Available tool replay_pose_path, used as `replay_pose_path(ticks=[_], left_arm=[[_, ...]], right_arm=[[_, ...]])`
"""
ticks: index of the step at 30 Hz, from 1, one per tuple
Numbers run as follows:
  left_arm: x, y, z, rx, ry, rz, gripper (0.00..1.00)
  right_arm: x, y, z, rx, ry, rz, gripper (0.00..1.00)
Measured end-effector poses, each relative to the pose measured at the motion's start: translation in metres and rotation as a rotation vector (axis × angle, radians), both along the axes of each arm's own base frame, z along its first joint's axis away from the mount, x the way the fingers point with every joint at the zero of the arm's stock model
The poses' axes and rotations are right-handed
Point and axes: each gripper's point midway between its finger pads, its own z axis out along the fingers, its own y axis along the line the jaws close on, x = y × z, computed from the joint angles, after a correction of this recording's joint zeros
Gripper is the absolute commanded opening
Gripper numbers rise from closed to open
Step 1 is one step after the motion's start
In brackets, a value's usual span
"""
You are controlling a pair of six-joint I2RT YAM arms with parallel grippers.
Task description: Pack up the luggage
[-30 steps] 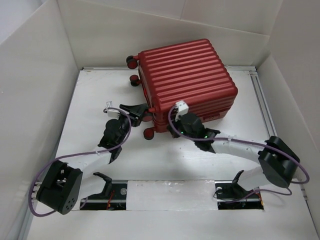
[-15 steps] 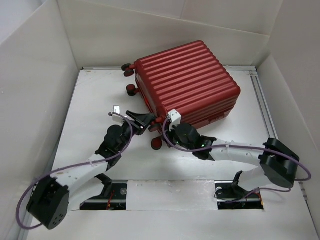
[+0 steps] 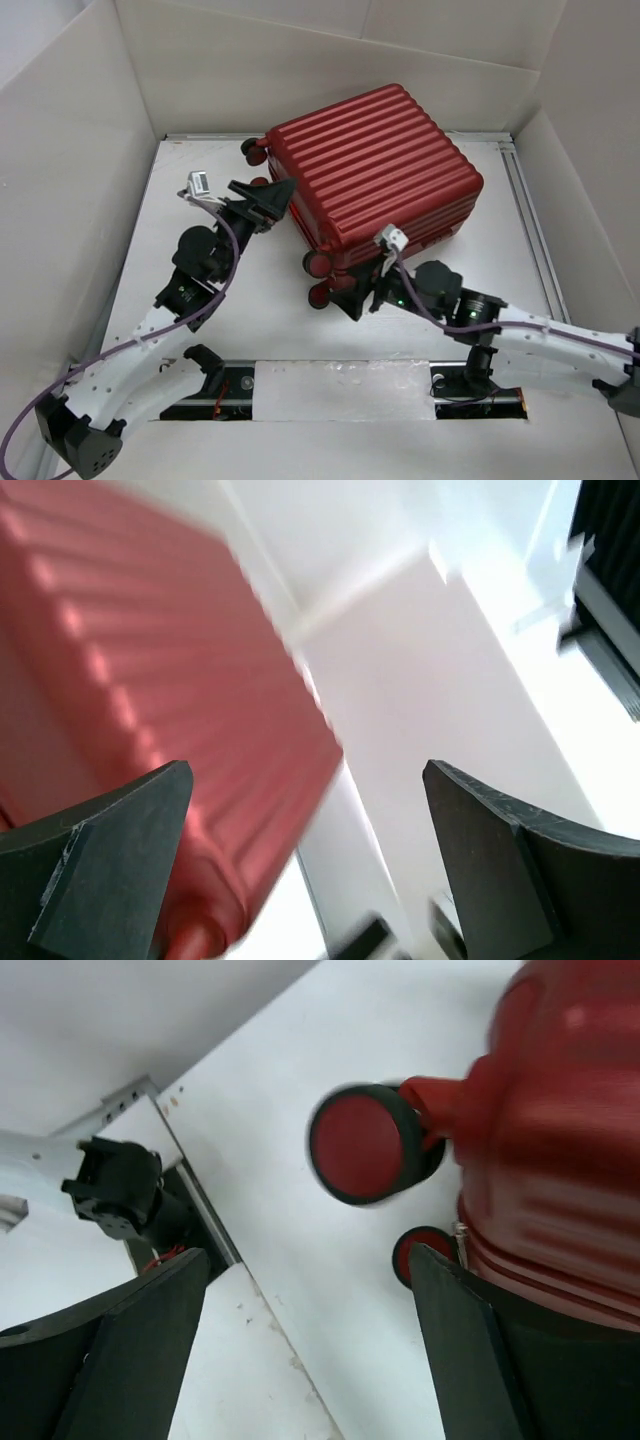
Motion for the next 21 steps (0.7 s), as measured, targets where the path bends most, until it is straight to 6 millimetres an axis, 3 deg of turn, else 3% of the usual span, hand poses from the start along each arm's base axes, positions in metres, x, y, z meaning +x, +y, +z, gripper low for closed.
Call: replay_pose_path(ticks=[4, 7, 9, 11, 13, 16, 21], left_arm=[[0.031, 0.034, 0.017, 0.044, -0.015, 0.171, 1.0], [0.078, 0.068, 0.002, 0.1, 0.041, 0.282, 1.0], [0.112, 0.097, -0.023, 0.119, 0.108, 0.33, 1.0], [0.14, 0.126, -0.069, 0.134, 0.223, 0.364, 1.0], [0.156, 0.146, -0.112, 0.137, 0.34, 0.379, 1.0], [0.168, 0.15, -0.146, 0.123, 0.424, 0.336, 1.0], [0.189, 0.126, -0.153, 0.015, 0.38, 0.172, 1.0]], right_arm=[[0.003, -0.037, 0.023, 0.048, -0.025, -0.089, 0.93], [0.023, -0.069, 0.025, 0.033, -0.028, -0.22, 0.94], [0.04, -0.09, 0.024, 0.006, -0.023, -0.318, 0.94], [0.059, -0.111, 0.028, -0.016, -0.024, -0.413, 0.94], [0.074, -0.13, 0.037, -0.021, -0.034, -0.495, 0.95], [0.091, -0.154, 0.051, -0.017, -0.059, -0.587, 0.97], [0.122, -0.199, 0.059, -0.026, -0.076, -0.735, 0.97]])
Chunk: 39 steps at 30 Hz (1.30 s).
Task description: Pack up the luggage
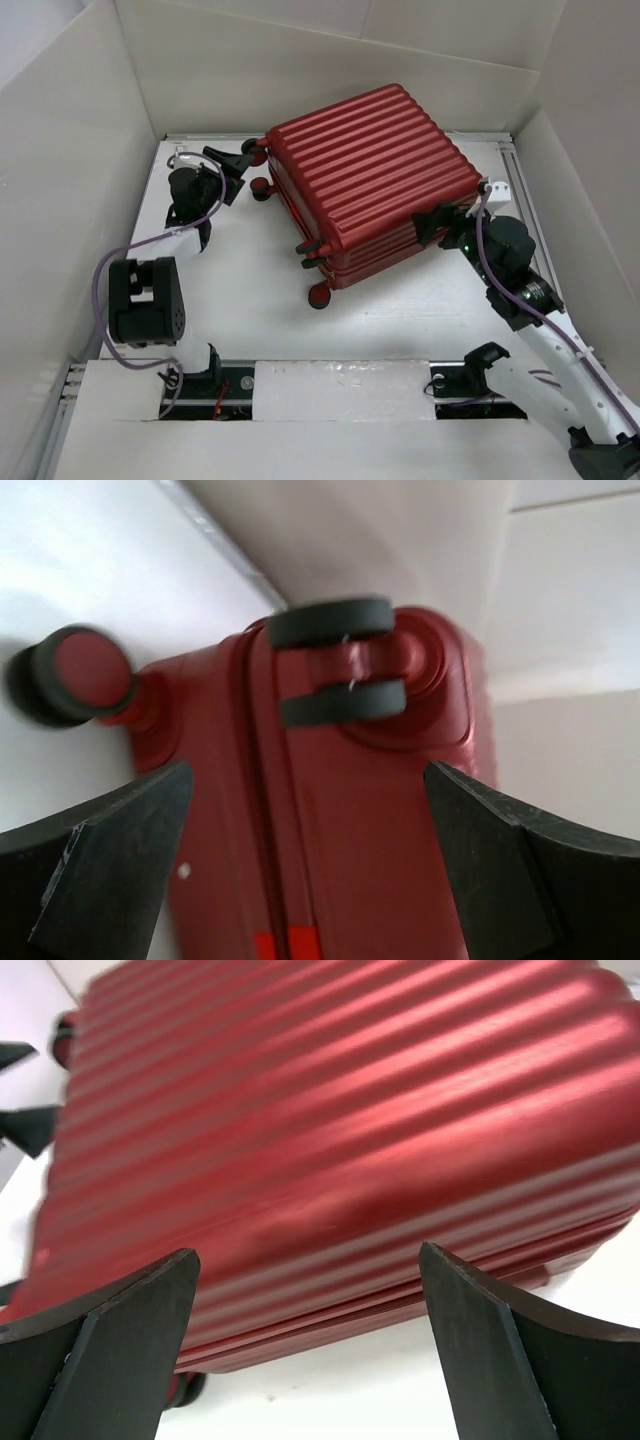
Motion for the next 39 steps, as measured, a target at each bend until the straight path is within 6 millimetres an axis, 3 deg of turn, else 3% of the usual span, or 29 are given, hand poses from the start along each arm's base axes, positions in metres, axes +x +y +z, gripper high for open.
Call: replay_pose_path(ticks=[7, 13, 17, 19, 23, 24, 27, 30, 33, 39], left_arm=[[0.043, -0.004, 0.011, -0.116, -0.103, -0.096, 1.0], [0.071, -0.009, 0.028, -0.18, -0.179, -0.154, 1.0], [0.089, -0.013, 0.03, -0.207, -0.205, -0.187, 0.92], [0.093, -0.014, 0.026, -0.211, -0.197, -0.19, 0.86], [0.097, -0.016, 0.017, -0.223, -0.179, -0.195, 0.49], [0.099, -0.016, 0.015, -0.226, -0.179, -0.193, 0.28], [0.101, -0.017, 0.015, -0.257, -0.195, -0.197, 0.03], [0.1, -0.019, 0.019, -0.281, -0.211, -0.211, 0.0], [0.092, -0.018, 0.023, -0.318, -0.24, -0.2, 0.0], [0.056, 0.007, 0.018, -0.381, -0.225, -0.071, 0.0]], right_arm=[[0.028, -0.031, -0.021, 0.005, 0.076, -0.01, 0.97], [0.033, -0.038, -0.022, 0.029, 0.061, 0.038, 0.97], [0.04, -0.044, -0.033, 0.039, 0.082, 0.048, 0.96], [0.044, -0.05, -0.04, 0.048, 0.094, 0.035, 0.93], [0.049, -0.066, -0.048, 0.075, 0.115, -0.013, 0.88], [0.05, -0.072, -0.048, 0.082, 0.115, -0.03, 0.86], [0.051, -0.085, -0.043, 0.099, 0.098, -0.07, 0.83], [0.057, -0.083, -0.044, 0.108, 0.097, -0.041, 0.72], [0.069, -0.068, -0.055, 0.14, 0.146, 0.068, 0.64], [0.089, -0.043, -0.052, 0.191, 0.152, 0.236, 0.58]])
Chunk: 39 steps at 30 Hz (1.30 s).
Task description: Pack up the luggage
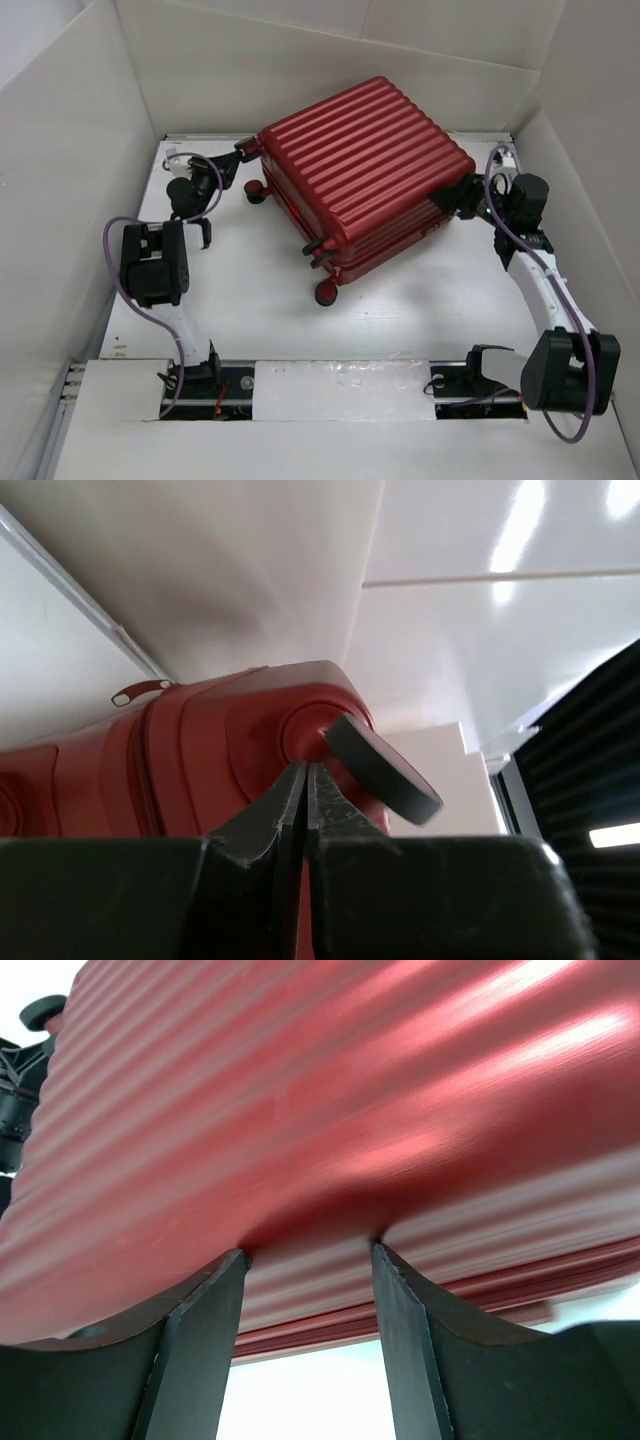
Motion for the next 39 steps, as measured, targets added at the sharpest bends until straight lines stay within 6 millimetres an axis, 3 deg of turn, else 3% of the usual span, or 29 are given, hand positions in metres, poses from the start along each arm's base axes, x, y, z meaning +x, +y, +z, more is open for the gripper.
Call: replay_pose_path(ticks=[5, 9, 11, 14, 16, 19, 22, 23, 24, 25, 26, 27, 28, 30, 33, 39], left_arm=[[-0.029, 0.013, 0.001, -0.02, 0.009, 0.097, 0.0], [-0.055, 0.015, -0.004, -0.029, 0.014, 0.128, 0.0], [-0.074, -0.006, -0.022, -0.022, 0.069, 0.067, 0.0], [-0.112, -0.053, -0.054, -0.008, 0.167, -0.07, 0.0], [-0.139, -0.076, -0.065, 0.011, 0.198, -0.147, 0.0], [-0.167, -0.088, -0.051, 0.046, 0.144, -0.195, 0.0], [-0.186, -0.086, -0.01, 0.119, -0.026, -0.181, 0.0], [-0.187, -0.082, 0.005, 0.151, -0.072, -0.145, 0.16], [-0.181, -0.075, -0.005, 0.196, -0.027, -0.099, 0.33], [-0.181, -0.068, 0.029, 0.227, -0.115, -0.05, 0.52], [-0.176, -0.06, 0.041, 0.25, -0.122, -0.002, 0.68], [-0.168, -0.051, 0.054, 0.268, -0.128, 0.051, 0.92], [-0.161, -0.039, 0.065, 0.282, -0.134, 0.107, 0.99], [-0.146, -0.014, 0.073, 0.284, -0.119, 0.199, 0.99], [-0.118, 0.012, 0.061, 0.275, -0.047, 0.262, 0.99], [-0.04, 0.04, 0.022, 0.195, 0.096, 0.217, 0.99]], right_arm=[[0.014, 0.029, 0.003, -0.001, 0.009, 0.086, 0.58], [0.033, 0.04, 0.009, -0.004, 0.016, 0.105, 0.58], [0.043, 0.045, 0.011, -0.003, 0.029, 0.114, 0.58], [0.058, 0.057, 0.012, 0.001, 0.057, 0.135, 0.58], [0.069, 0.067, 0.013, 0.001, 0.069, 0.151, 0.58], [0.075, 0.083, 0.013, -0.003, 0.078, 0.179, 0.59], [0.068, 0.094, 0.015, -0.015, 0.073, 0.195, 0.68], [0.062, 0.097, 0.016, -0.023, 0.062, 0.196, 0.72], [0.055, 0.099, 0.018, -0.029, 0.048, 0.197, 0.78], [0.045, 0.099, 0.022, -0.033, 0.035, 0.195, 0.8], [0.034, 0.098, 0.028, -0.04, 0.004, 0.197, 0.82], [0.021, 0.096, 0.033, -0.041, -0.017, 0.193, 0.83], [0.01, 0.092, 0.04, -0.042, -0.048, 0.184, 0.86], [-0.01, 0.084, 0.051, -0.047, -0.103, 0.172, 0.88], [-0.033, 0.078, 0.056, -0.052, -0.161, 0.166, 0.91], [-0.07, 0.078, 0.014, -0.084, -0.115, 0.201, 0.92]])
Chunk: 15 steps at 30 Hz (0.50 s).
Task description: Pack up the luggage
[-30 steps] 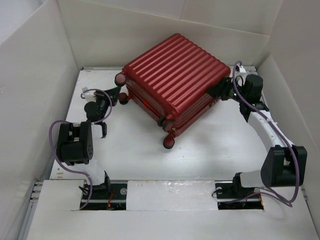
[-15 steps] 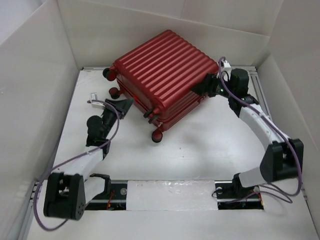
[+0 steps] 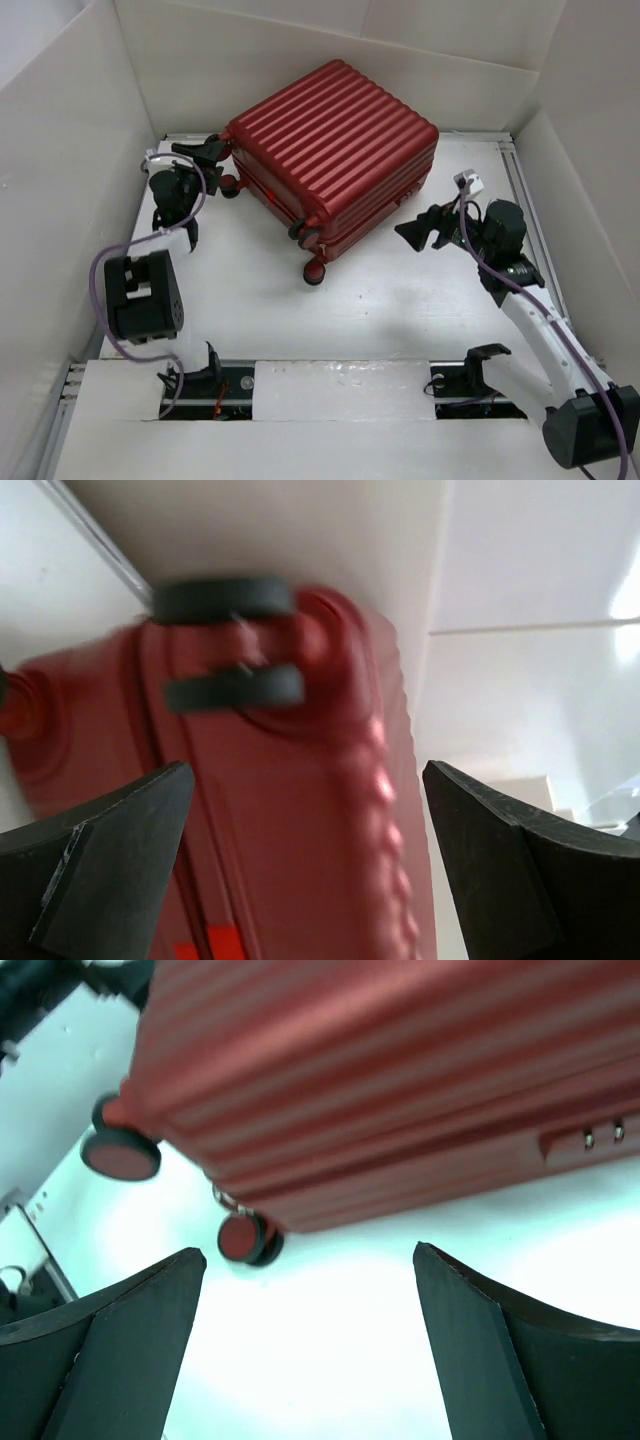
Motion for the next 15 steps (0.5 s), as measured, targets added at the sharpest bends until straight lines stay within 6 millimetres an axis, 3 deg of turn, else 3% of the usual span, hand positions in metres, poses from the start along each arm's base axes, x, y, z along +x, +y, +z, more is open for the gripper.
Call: replay_pose_path(ticks=[4, 9, 15], left_arm=[[0.029, 0.018, -0.018, -0.03, 0.051, -0.018, 0.99], [0.053, 0.026, 0.0, -0.008, 0.027, -0.034, 0.99], [0.086, 0.035, -0.002, 0.001, 0.037, -0.064, 0.99]], right_arm=[[-0.022, 0.004, -0.011, -0.011, 0.003, 0.03, 0.92], [-0.039, 0.016, -0.005, -0.011, -0.036, 0.086, 0.92], [-0.045, 0.023, -0.012, -0.016, -0.024, 0.114, 0.92]])
